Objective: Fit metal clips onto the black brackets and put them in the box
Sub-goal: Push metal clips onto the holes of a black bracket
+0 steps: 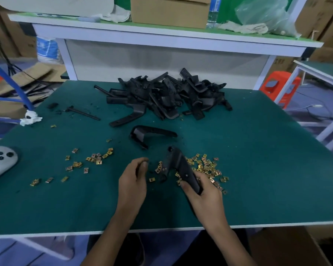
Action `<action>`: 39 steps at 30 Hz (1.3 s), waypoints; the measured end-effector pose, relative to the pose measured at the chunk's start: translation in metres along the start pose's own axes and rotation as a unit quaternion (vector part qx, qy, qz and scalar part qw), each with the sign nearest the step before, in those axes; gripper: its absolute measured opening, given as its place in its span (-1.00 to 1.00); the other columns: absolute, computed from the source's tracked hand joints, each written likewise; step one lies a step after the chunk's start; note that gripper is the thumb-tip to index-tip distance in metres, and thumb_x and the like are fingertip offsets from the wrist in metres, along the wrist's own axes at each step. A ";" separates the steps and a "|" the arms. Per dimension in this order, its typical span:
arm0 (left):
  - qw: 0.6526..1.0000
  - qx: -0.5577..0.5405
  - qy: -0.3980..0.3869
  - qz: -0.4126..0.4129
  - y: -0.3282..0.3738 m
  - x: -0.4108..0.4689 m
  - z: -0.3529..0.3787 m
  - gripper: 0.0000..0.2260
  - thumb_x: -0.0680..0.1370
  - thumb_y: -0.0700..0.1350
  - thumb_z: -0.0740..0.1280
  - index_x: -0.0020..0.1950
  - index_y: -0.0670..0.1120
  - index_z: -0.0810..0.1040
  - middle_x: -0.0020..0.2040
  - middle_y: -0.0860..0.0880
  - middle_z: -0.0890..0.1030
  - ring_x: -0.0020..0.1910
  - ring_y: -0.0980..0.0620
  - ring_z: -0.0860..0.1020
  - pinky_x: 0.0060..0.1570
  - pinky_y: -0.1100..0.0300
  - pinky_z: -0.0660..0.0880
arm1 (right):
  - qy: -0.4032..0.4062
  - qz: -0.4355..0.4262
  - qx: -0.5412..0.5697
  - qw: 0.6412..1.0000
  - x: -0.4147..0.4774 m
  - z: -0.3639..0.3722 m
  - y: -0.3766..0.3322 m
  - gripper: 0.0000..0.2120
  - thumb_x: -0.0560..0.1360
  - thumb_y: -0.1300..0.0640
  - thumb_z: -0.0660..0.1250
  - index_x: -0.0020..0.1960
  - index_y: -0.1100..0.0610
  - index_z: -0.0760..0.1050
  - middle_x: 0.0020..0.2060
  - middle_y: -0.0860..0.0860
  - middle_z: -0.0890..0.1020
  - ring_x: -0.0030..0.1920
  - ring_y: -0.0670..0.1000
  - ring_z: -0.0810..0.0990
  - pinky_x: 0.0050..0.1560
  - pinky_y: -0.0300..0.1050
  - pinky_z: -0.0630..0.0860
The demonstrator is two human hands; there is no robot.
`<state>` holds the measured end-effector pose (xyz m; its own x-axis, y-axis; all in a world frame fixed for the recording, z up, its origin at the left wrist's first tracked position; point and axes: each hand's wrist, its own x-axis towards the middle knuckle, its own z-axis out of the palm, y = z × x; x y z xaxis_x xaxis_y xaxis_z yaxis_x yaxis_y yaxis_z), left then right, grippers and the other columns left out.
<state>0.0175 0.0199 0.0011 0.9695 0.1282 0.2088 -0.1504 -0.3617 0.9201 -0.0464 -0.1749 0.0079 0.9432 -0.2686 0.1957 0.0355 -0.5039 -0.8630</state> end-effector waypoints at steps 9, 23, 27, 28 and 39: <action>0.998 -0.038 -0.050 -0.008 0.002 0.001 -0.002 -0.87 0.62 -0.01 0.35 0.12 0.20 0.61 -0.01 0.26 0.66 0.03 0.33 0.59 -0.03 0.46 0.50 | 0.027 0.014 -0.016 0.999 0.003 0.003 0.008 -0.80 0.50 -0.08 0.50 0.07 -0.24 0.54 -0.29 -0.19 0.62 -0.33 -0.10 0.56 -0.38 -0.27 0.43; 0.983 -0.169 -0.057 -0.052 0.012 -0.008 0.003 -0.79 0.59 -0.08 0.40 -0.03 0.28 0.69 -0.10 0.19 0.71 -0.11 0.26 0.64 -0.15 0.40 0.52 | -0.019 0.014 -0.068 0.997 0.003 0.004 0.010 -0.73 0.52 -0.10 0.46 0.20 -0.11 0.58 -0.20 -0.28 0.66 -0.28 -0.16 0.63 -0.24 -0.08 0.58; 0.976 -0.203 -0.043 -0.062 0.012 -0.007 0.001 -0.76 0.59 -0.12 0.41 -0.06 0.27 0.69 -0.17 0.16 0.70 -0.22 0.27 0.61 -0.23 0.39 0.51 | -0.023 0.003 -0.062 0.998 0.003 0.003 0.010 -0.73 0.52 -0.11 0.46 0.21 -0.13 0.58 -0.23 -0.19 0.66 -0.30 -0.10 0.62 -0.27 -0.05 0.57; 0.976 -0.205 -0.044 -0.064 0.011 -0.007 0.001 -0.76 0.59 -0.12 0.41 -0.07 0.26 0.69 -0.18 0.16 0.70 -0.23 0.28 0.60 -0.24 0.39 0.50 | -0.024 0.001 -0.060 0.998 0.002 0.003 0.010 -0.73 0.52 -0.12 0.45 0.20 -0.15 0.57 -0.24 -0.16 0.66 -0.32 -0.08 0.62 -0.28 -0.02 0.57; 0.970 -0.223 -0.056 -0.078 0.012 -0.006 0.001 -0.84 0.58 -0.12 0.42 -0.09 0.15 0.70 -0.23 0.14 0.68 -0.24 0.27 0.60 -0.26 0.40 0.48 | -0.014 -0.015 -0.063 0.998 0.002 0.004 0.011 -0.80 0.53 -0.12 0.45 0.12 -0.31 0.51 -0.25 -0.16 0.65 -0.33 -0.06 0.60 -0.31 -0.01 0.55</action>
<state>0.0099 0.0134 0.0105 0.9984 0.0382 0.0408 -0.0442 0.0929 0.9947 -0.0425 -0.1784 -0.0031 0.9510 -0.2303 0.2062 0.0236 -0.6108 -0.7914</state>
